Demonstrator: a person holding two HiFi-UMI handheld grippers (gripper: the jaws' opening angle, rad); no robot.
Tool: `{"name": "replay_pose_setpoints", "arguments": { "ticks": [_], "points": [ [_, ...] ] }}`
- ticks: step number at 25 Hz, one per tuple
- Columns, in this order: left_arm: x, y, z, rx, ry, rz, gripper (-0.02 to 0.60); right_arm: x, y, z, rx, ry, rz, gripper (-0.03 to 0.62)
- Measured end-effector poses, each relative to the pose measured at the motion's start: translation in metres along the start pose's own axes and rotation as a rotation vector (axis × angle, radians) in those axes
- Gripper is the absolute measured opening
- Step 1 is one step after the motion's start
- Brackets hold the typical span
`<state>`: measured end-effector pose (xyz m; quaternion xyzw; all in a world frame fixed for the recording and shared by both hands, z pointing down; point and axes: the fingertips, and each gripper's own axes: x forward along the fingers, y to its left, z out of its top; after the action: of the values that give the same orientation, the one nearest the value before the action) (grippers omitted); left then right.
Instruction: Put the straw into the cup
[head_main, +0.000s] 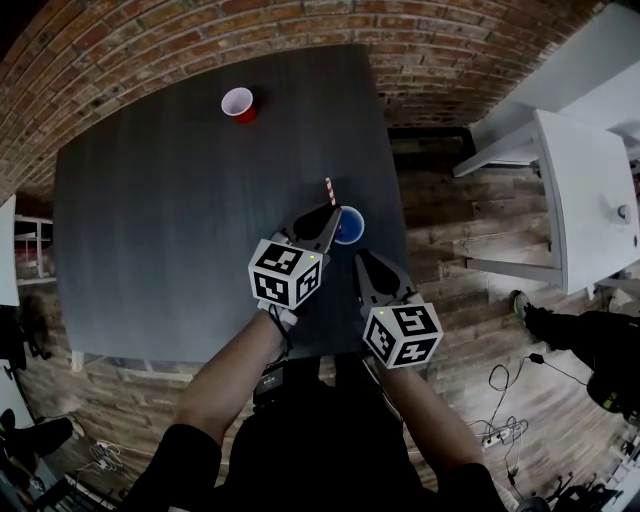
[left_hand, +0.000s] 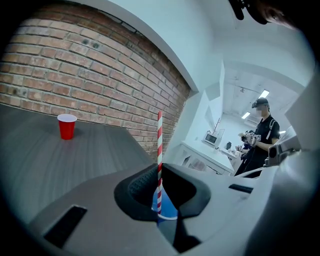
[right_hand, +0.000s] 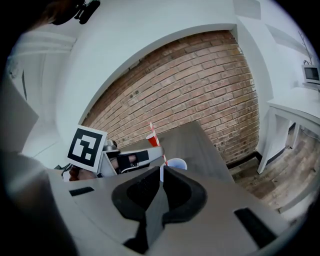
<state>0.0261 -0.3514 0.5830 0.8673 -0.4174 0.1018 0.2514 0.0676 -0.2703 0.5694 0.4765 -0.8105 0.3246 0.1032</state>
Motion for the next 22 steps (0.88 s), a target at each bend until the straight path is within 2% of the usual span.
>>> {"name": "replay_pose_setpoints", "arguments": {
  "ticks": [8,16,17,19,22],
  "points": [
    [0.003,0.005,-0.017,-0.021,0.046,0.009,0.038,-0.006,-0.003,0.000,0.013,-0.010,-0.006,0.044],
    [-0.002,0.006,-0.018,-0.020,0.056,0.022,0.041,-0.020,0.002,0.000,0.012,-0.018,-0.001,0.044],
    [-0.002,0.006,-0.017,-0.017,0.053,0.028,0.050,-0.023,0.001,0.000,0.012,-0.022,0.000,0.044],
    [-0.007,0.004,-0.015,-0.007,0.044,0.048,0.110,-0.030,-0.002,0.000,0.013,-0.030,0.000,0.044],
    [-0.024,0.000,-0.011,0.016,0.022,0.083,0.132,-0.042,-0.004,-0.006,0.017,-0.025,-0.005,0.044]
  ]
}}
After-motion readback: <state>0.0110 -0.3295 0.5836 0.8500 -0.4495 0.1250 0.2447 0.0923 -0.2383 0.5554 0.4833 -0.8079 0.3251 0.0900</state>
